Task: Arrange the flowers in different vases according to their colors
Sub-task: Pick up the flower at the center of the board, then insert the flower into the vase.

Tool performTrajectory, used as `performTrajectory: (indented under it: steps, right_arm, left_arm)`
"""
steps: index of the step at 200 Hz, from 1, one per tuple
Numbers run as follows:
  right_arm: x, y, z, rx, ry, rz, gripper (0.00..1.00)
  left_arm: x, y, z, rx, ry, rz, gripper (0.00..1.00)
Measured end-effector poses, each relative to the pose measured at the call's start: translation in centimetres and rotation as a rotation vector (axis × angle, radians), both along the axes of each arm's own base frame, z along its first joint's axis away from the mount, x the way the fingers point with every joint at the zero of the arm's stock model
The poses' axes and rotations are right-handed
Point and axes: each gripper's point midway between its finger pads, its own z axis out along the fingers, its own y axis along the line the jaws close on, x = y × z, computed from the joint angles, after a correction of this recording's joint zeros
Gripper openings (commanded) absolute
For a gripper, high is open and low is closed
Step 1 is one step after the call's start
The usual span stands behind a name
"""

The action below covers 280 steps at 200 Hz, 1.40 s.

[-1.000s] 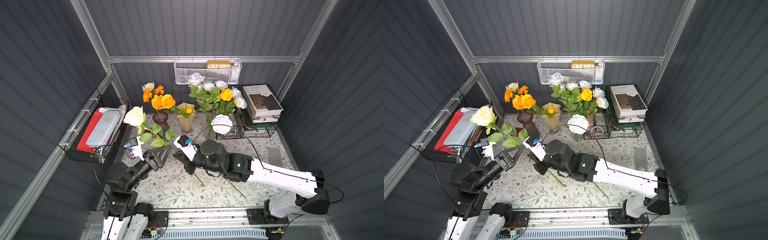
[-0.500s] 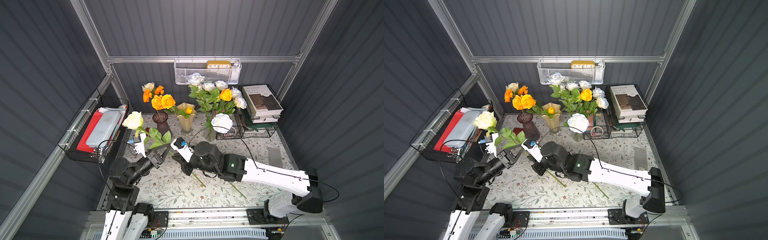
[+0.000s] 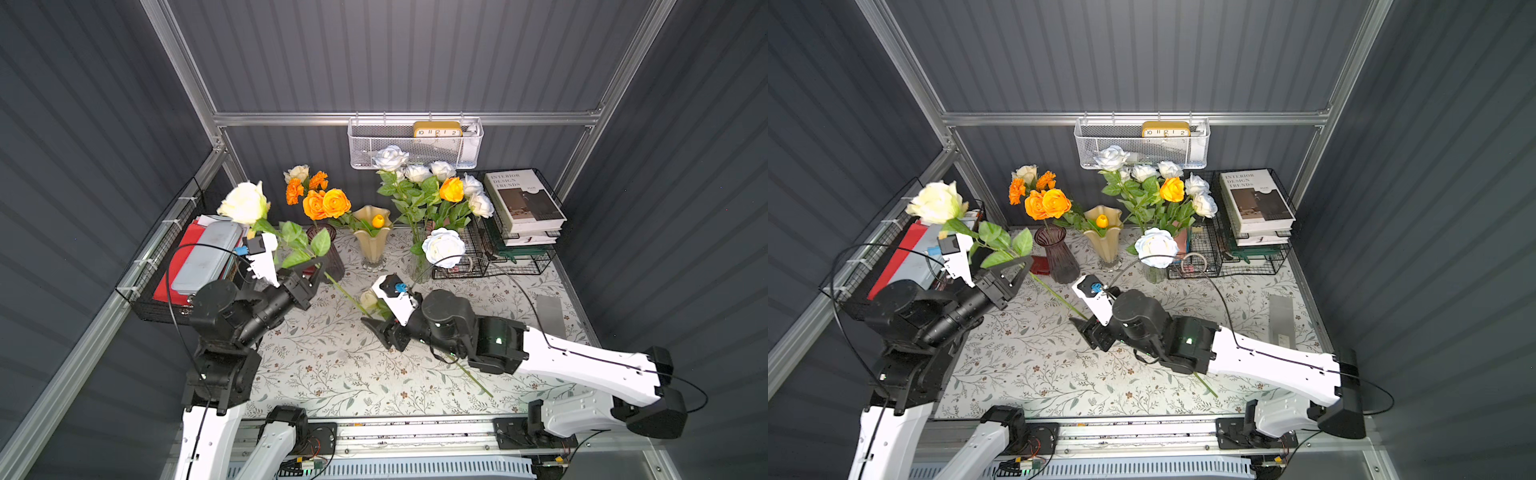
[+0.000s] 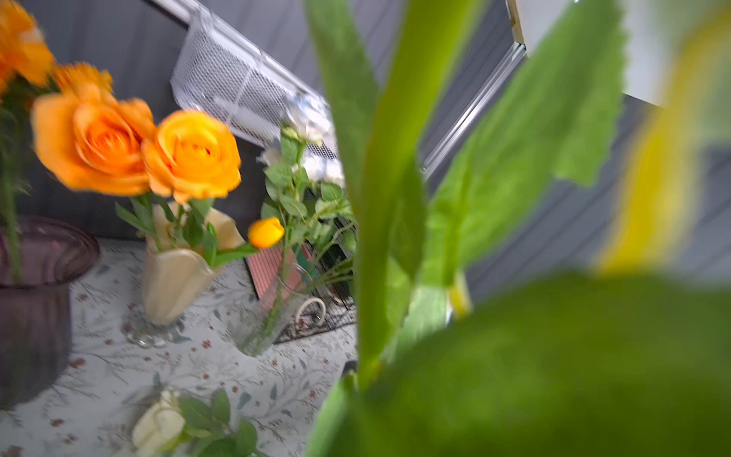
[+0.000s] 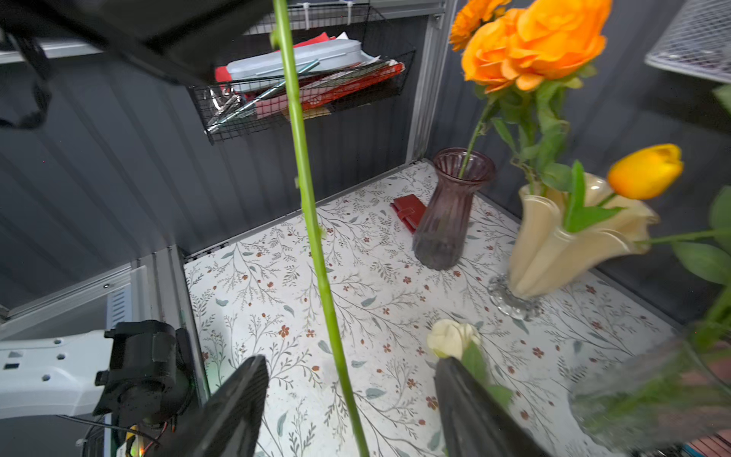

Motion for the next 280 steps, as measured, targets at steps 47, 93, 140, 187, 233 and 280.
performTrajectory:
  steps: [47,93,140,187,233,280]
  right_arm:
    - [0.0,-8.8,1.7,0.098,-0.028,-0.145,0.79]
    - [0.0,-10.6,1.7,0.094,-0.024,-0.184,0.79]
    - [0.9,-10.6,0.0,0.044,-0.01,-0.21,0.79]
    - [2.9,-10.8,-2.1,0.008,0.034,-0.243,0.78]
    - [4.0,-10.4,-6.7,-0.066,0.127,-0.23,0.77]
    - [5.0,-7.9,-16.3,-0.348,0.271,-0.191,0.74]
  left_arm:
    - [2.5,4.5,7.9,0.138,-0.196,0.317,0.0]
    - [8.6,8.3,7.2,0.278,-0.17,0.588,0.0]
    - [13.9,9.2,4.9,0.363,-0.135,0.672,0.0]
    - [16.5,9.2,6.5,0.346,-0.221,0.693,0.0]
    - [18.8,8.9,7.9,0.321,-0.289,0.677,0.0]
    - [20.9,8.9,6.0,0.302,-0.282,0.653,0.0]
